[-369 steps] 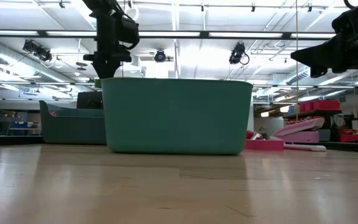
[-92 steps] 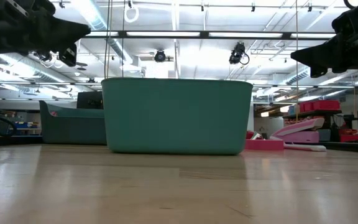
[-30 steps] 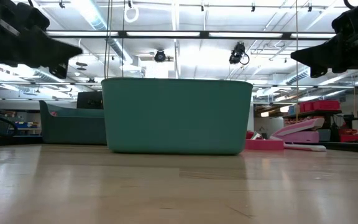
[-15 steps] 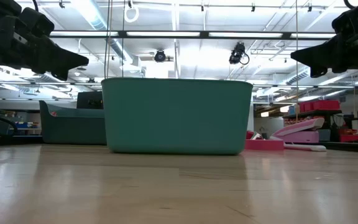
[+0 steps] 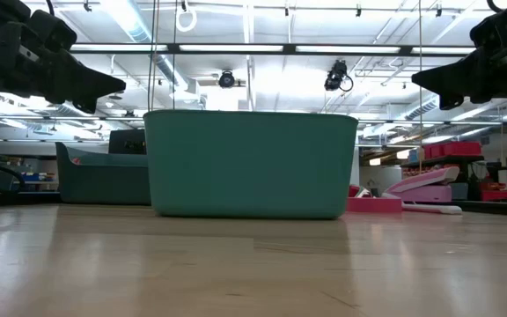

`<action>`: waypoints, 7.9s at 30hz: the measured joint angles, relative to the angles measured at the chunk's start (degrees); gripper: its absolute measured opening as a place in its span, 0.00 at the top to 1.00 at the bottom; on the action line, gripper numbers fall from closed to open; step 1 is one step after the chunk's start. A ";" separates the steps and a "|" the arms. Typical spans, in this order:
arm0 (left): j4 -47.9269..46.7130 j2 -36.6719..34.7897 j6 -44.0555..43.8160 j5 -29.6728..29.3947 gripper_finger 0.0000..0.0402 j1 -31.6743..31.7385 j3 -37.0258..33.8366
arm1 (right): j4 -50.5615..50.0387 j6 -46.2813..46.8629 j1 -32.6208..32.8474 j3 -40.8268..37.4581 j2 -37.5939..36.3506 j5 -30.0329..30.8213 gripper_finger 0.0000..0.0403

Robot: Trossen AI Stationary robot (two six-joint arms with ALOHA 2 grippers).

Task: Pick and place Stapler, Stapler remover, tape
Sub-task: Put the light blue staple remover into the transparent bin

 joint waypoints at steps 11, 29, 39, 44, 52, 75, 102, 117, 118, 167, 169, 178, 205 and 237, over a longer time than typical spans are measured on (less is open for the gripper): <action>0.05 0.00 0.09 -0.01 0.99 0.00 0.07 | 0.00 0.00 -0.01 -0.01 0.00 0.00 0.96; -0.10 -3.63 0.15 -0.01 0.99 -0.47 0.12 | 0.00 0.00 -0.01 0.00 0.00 0.00 0.96; 0.20 -5.77 0.15 -0.02 0.99 -1.45 0.18 | -0.02 0.00 0.00 -0.02 0.00 0.00 0.96; 0.23 -5.77 0.15 0.00 0.99 -4.35 0.18 | -0.02 0.00 0.01 0.00 0.00 0.00 0.96; 0.28 -5.77 0.15 0.00 0.99 -6.21 0.16 | -0.02 0.00 -0.02 -0.01 0.00 0.00 0.96; 0.23 -5.64 0.14 0.00 0.99 -6.19 0.12 | 0.70 -12.86 -0.02 -0.02 -0.02 5.99 0.96; 0.23 -5.64 0.13 0.00 0.99 -6.16 0.10 | 27.73 -1.53 -0.13 0.00 0.06 12.44 0.96; 0.21 -5.64 0.13 0.00 0.99 -6.16 0.10 | 31.75 -0.11 -0.13 9.36 2.47 12.44 0.96; 0.22 -5.64 0.13 0.00 0.99 -6.16 0.10 | 31.75 -0.09 -0.13 10.55 3.22 12.45 0.96; 0.23 -5.64 0.13 -0.01 0.99 -6.18 0.10 | 34.39 -6.43 -0.15 47.25 36.83 10.94 0.96; 0.22 -5.64 0.13 -0.02 0.99 -6.17 0.10 | 29.77 -6.59 -0.15 47.25 36.85 14.45 0.96; 0.21 -5.64 0.13 -0.02 0.99 -6.16 0.10 | 9.90 -5.98 -0.17 47.25 37.17 31.30 0.96; 0.23 -5.64 0.13 0.00 0.99 -6.19 0.10 | -26.58 9.53 -0.17 47.25 45.84 21.89 0.96; 0.22 -5.64 0.13 -0.02 0.99 -6.18 0.10 | -26.17 14.98 -8.33 46.69 54.92 6.16 0.96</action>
